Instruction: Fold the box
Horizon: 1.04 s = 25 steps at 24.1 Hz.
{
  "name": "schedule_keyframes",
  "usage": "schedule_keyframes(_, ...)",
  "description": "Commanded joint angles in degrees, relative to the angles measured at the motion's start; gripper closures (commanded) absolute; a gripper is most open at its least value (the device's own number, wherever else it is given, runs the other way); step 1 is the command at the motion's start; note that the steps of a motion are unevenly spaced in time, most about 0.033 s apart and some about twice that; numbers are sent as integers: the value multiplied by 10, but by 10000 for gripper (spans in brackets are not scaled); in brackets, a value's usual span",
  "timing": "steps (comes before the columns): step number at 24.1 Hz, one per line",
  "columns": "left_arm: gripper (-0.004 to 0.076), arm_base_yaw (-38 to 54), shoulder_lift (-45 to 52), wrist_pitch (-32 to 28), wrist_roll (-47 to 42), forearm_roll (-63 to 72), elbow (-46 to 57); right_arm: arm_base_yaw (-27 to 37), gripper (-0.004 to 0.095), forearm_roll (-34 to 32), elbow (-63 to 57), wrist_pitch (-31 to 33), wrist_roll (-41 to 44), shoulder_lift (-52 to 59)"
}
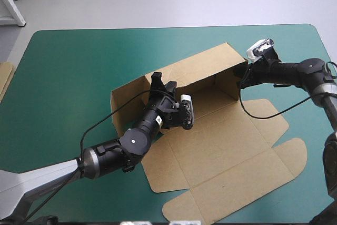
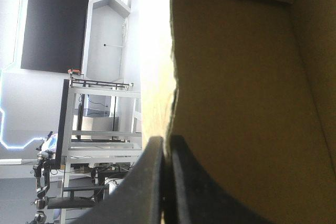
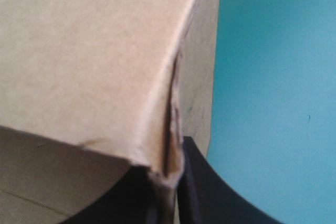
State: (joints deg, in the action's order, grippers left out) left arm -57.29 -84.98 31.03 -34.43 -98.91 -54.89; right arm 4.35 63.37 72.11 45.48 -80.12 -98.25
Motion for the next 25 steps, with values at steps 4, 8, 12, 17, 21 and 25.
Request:
schedule_keyframes(4, 706, -4, 23, -10, -10, -53, -16, -18, 924, 39, 12, 29, 5, 21)
schedule_keyframes(8, 605, -4, 34, -10, -14, -53, -26, -18, 924, 43, 12, 28, 8, 21)
schedule_keyframes(12, 451, -5, 51, -32, -24, -36, -50, -18, 924, 53, 12, 21, 14, 21)
schedule_keyframes(17, 418, -11, 57, -70, -23, -20, -64, -18, 924, 59, 12, 11, 26, 21)
schedule_keyframes(21, 414, -11, 57, -73, -23, -7, -64, -18, 924, 76, 12, 9, 30, 21)
schedule_keyframes(25, 330, -19, 57, -64, -23, -5, -64, -18, 924, 74, 12, -3, 44, 21)
